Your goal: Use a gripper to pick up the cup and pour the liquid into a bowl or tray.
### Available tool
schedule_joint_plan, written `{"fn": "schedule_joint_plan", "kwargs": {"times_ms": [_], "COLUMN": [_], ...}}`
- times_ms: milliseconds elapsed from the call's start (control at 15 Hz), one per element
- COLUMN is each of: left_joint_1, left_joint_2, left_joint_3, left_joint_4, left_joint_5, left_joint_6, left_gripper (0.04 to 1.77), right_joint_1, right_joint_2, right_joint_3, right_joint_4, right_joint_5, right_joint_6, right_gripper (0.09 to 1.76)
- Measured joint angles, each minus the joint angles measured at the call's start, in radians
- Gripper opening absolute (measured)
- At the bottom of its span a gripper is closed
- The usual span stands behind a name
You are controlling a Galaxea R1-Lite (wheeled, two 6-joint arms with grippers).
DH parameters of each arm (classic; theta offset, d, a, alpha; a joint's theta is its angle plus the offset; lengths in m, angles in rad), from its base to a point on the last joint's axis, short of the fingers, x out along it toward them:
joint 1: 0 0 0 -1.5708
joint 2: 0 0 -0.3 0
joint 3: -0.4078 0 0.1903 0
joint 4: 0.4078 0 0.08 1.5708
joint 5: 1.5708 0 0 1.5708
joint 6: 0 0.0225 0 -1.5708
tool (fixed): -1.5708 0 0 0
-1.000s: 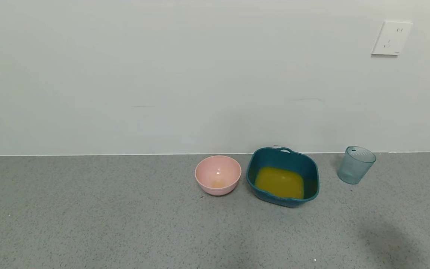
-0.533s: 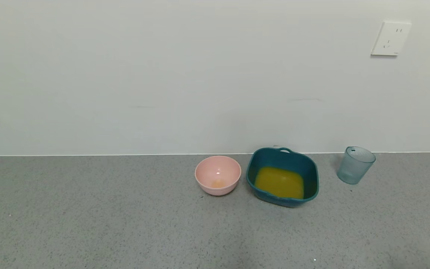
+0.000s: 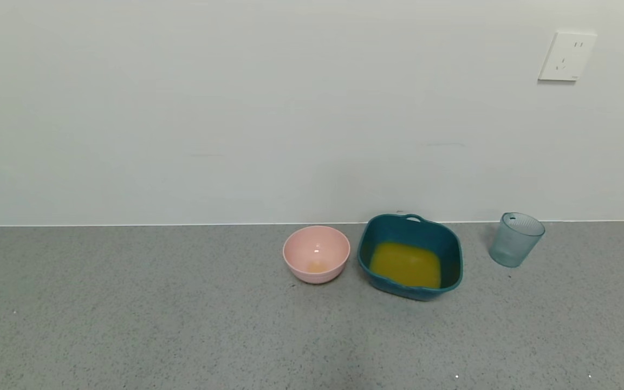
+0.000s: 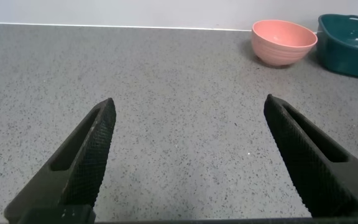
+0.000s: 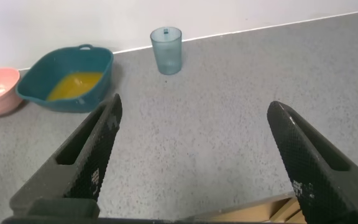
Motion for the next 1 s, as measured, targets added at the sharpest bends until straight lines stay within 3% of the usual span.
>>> {"fn": "schedule_joint_plan", "kwargs": {"times_ms": [333, 733, 1000], "left_joint_1": [0.0, 0.0, 0.0], "left_joint_2": [0.0, 0.0, 0.0], "left_joint_3": [0.0, 0.0, 0.0], "left_joint_4": [0.0, 0.0, 0.0], "left_joint_5": [0.0, 0.0, 0.0], "left_joint_6": [0.0, 0.0, 0.0], "left_gripper": [1.72, 1.72, 1.72], "right_joint_1": [-0.009, -0.012, -0.013], "right_joint_2": [-0.124, -0.208, -0.222], "right_joint_3": [0.183, 0.443, 0.496], "right_joint_4": [-0.03, -0.364, -0.385], "right_joint_5": [0.112, 0.156, 0.208], "right_joint_6": [-0.004, -0.04, -0.058], "right_gripper": [1.7, 1.7, 1.7]}}
